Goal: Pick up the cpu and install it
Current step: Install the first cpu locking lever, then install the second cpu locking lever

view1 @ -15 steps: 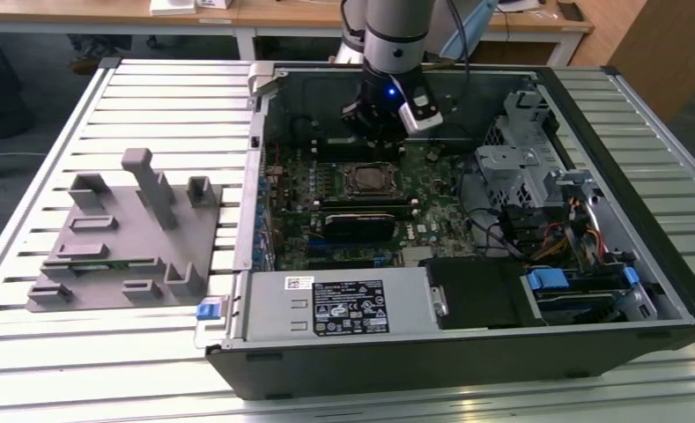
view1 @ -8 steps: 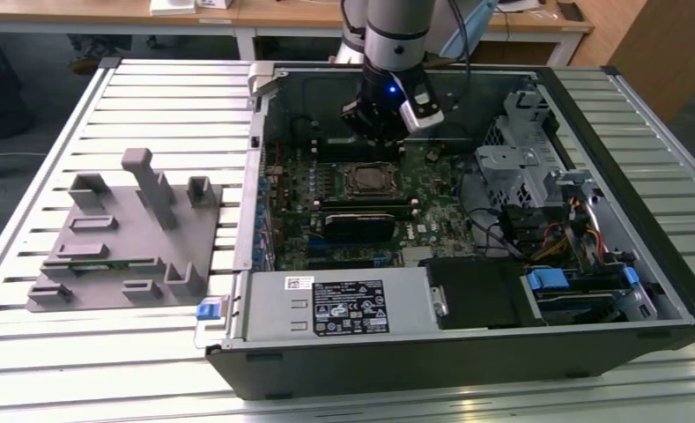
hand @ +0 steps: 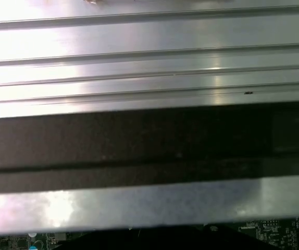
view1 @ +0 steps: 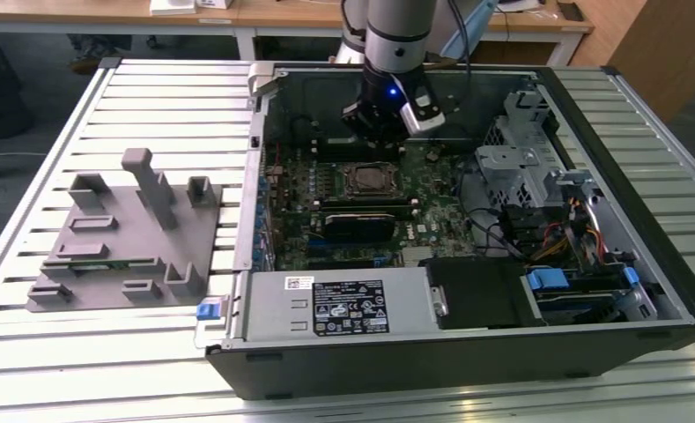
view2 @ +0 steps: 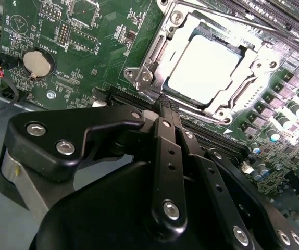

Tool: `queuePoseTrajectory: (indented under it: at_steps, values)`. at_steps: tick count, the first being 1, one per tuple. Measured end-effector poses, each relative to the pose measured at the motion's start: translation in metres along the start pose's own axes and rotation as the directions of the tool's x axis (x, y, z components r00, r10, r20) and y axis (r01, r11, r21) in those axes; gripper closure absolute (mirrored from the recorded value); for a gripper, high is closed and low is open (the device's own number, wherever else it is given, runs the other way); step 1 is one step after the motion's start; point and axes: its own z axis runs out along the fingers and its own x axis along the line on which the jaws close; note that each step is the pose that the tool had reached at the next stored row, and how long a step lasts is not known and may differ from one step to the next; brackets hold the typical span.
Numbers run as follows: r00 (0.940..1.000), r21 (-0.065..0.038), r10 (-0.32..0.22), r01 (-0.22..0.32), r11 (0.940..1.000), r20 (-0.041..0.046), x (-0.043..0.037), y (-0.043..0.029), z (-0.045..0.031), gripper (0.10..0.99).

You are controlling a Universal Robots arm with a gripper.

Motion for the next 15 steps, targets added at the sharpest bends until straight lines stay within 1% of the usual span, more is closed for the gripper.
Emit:
queuePoseTrajectory:
  at_steps: [15]
  values:
    - [1.0, 0.0, 0.0, 0.0, 1.0, -0.0001, -0.0022, -0.0051, -0.0003, 0.98]
